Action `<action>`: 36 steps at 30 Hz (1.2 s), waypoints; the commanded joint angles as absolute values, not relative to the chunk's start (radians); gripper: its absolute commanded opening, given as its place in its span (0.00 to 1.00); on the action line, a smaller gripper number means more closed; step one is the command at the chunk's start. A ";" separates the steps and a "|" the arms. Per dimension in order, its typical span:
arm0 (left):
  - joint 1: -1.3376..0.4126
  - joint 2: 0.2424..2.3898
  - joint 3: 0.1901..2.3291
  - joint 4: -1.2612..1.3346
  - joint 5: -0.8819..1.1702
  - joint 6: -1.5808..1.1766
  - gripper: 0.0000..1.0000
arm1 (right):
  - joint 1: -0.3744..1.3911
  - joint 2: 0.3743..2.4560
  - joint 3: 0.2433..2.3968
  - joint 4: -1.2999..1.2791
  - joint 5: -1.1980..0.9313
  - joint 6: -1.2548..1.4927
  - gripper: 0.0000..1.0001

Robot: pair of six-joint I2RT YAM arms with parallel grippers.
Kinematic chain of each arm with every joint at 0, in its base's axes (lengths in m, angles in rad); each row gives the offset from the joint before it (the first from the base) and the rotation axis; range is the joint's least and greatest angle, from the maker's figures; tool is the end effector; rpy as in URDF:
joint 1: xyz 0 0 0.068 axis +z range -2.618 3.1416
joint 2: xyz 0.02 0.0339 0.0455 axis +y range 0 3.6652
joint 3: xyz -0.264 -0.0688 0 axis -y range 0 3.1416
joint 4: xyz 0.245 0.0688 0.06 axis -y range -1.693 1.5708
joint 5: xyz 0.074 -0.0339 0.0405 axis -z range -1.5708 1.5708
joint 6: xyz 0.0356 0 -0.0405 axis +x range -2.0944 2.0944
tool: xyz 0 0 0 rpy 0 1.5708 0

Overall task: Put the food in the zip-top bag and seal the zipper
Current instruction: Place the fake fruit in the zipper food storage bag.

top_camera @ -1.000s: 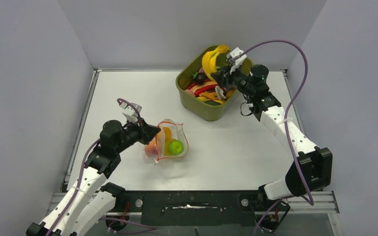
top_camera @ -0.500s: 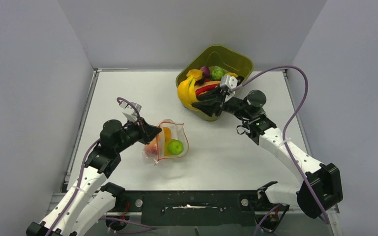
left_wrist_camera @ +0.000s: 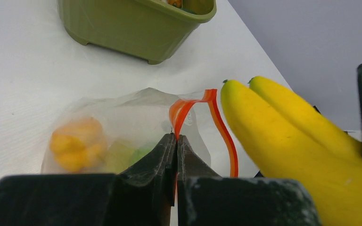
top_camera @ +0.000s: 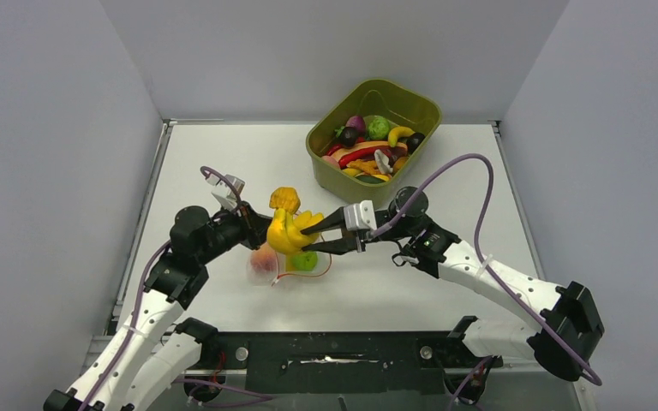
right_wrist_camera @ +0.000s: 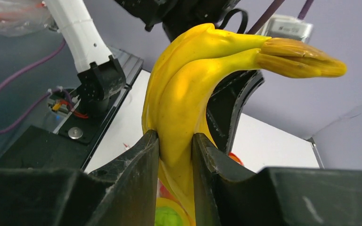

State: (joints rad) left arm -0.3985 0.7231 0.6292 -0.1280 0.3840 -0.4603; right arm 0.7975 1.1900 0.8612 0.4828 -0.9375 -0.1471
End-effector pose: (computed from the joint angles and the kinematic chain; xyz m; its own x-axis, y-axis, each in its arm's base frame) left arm 0.1570 -0.0806 0.3014 -0.4912 -0.2401 -0.8373 0.5340 0.6765 -0.5072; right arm 0.1660 0.2112 0.3508 0.2496 0.1315 -0.9594 -0.9536 -0.1389 -0.2671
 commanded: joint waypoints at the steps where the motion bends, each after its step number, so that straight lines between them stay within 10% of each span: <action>1: -0.400 0.702 0.690 -0.083 0.440 -0.450 0.00 | 0.816 1.189 0.864 0.369 -0.939 -0.383 0.03; 36: -0.398 0.635 0.661 -0.112 0.497 -0.371 0.00 | 0.887 1.212 0.835 0.479 -1.212 -0.370 0.05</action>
